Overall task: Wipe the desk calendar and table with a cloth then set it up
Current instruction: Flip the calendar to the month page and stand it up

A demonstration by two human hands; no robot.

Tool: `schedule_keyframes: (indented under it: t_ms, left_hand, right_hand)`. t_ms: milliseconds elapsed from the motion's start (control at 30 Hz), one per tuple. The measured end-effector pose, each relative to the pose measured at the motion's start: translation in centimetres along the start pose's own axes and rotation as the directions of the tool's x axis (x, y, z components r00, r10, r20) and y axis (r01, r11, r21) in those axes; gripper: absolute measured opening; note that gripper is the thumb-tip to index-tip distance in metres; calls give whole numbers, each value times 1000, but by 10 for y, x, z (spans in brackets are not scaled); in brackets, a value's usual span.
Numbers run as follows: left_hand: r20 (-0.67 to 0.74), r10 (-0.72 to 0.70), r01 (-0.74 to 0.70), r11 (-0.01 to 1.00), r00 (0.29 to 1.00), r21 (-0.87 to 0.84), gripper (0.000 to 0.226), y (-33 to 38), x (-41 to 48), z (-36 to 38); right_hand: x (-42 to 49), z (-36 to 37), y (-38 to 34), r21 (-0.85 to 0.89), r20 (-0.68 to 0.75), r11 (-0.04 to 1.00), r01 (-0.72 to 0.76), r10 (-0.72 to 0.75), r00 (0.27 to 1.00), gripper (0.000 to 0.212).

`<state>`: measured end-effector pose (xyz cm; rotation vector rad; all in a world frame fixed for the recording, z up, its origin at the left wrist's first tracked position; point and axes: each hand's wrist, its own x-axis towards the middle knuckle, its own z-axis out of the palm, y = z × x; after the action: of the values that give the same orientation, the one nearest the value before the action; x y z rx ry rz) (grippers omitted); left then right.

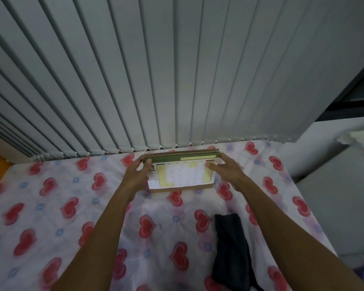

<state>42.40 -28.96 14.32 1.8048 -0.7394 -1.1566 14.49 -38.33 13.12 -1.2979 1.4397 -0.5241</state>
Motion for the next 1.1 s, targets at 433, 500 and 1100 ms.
schedule_keyframes:
  t_ms: [433, 500, 1100]
  left_hand:
    - [-11, 185, -185, 982, 983, 33, 22, 45, 19, 57]
    - [41, 196, -198, 980, 980, 38, 17, 61, 24, 89]
    - [250, 232, -289, 931, 940, 223, 35, 99, 99, 273]
  right_hand:
    - [-18, -37, 3, -15, -357, 987, 161, -155, 921, 34]
    - [-18, -65, 6, -17, -405, 994, 104, -102, 909, 37]
    - [32, -187, 55, 221, -431, 972, -84, 175, 885, 61]
